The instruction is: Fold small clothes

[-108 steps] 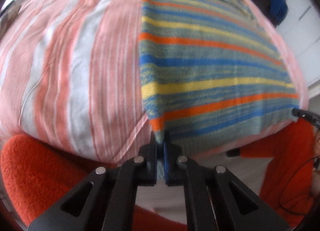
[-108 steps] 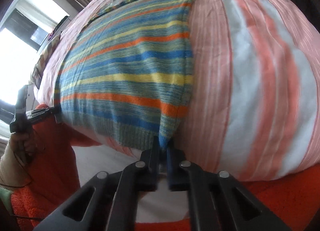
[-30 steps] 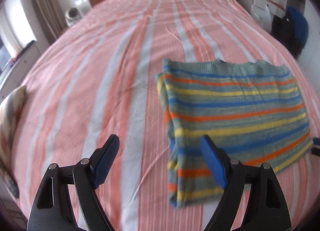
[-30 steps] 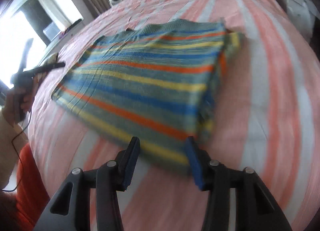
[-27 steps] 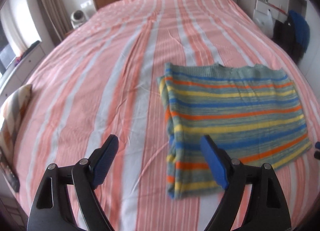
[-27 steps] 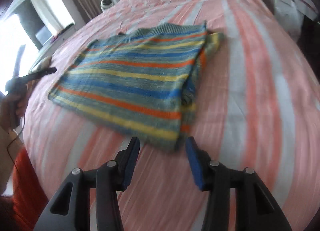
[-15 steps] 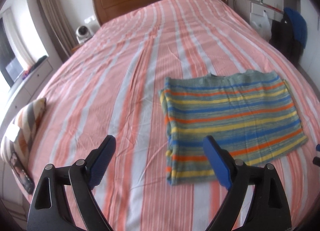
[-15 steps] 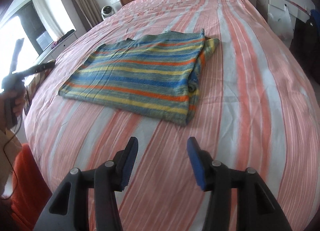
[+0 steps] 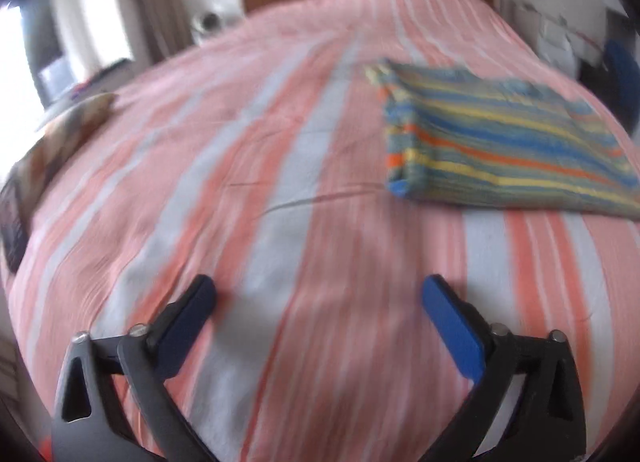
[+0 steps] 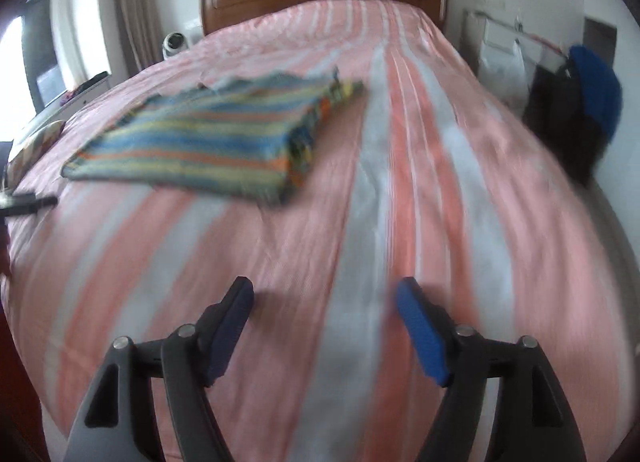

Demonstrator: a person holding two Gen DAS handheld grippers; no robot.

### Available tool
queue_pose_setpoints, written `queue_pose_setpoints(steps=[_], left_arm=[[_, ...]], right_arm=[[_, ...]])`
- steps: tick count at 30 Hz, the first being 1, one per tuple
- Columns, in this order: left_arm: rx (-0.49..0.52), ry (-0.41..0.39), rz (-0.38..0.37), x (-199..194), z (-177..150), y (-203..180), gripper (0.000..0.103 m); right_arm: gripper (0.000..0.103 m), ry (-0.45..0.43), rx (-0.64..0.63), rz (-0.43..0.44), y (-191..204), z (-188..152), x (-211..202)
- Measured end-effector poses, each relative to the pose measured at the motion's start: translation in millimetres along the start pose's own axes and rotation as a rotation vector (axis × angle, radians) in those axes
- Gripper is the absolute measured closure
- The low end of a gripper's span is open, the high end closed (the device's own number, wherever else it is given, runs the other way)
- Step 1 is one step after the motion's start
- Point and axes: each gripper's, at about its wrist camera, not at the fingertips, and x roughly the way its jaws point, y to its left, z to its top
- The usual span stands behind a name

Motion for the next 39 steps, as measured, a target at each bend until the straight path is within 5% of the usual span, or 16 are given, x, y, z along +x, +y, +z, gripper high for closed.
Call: queue_pose_setpoints(steps=[12,22,24,27,31,35,39], left_arm=[[0.013,-0.018,-0.005,2,-6,-1,0.001],[-0.026,0.154,-0.058,-5,1,8,0.001],[0.010,0.120,-0.049,-26,0,-4,0.001],[0.147,0.023,-0.112,-59,4,-51,0.001],[0.368,0.006,-0.340,-78,18,-150,0.001],[0.571,-0.041,-0.500,-76,27,-263,0.001],[0.705,-0.020,-0.481,-38,28,-350,0.037]], right_arm=[[0.014,-0.012,0.044,0.042,-9,-3,9],[0.003,0.010,0.051,0.070,-10,-1,9],[0.000,0.045,0.064,0.081,-9,2,9],[0.000,0.059,0.102,0.079,-9,0,5],[0.001,0.063,0.076,0.071,-8,-3,-7],[0.001,0.019,0.264,0.164,-41,14,-19],[0.009,0.042,0.350,0.229,-80,55,-1]])
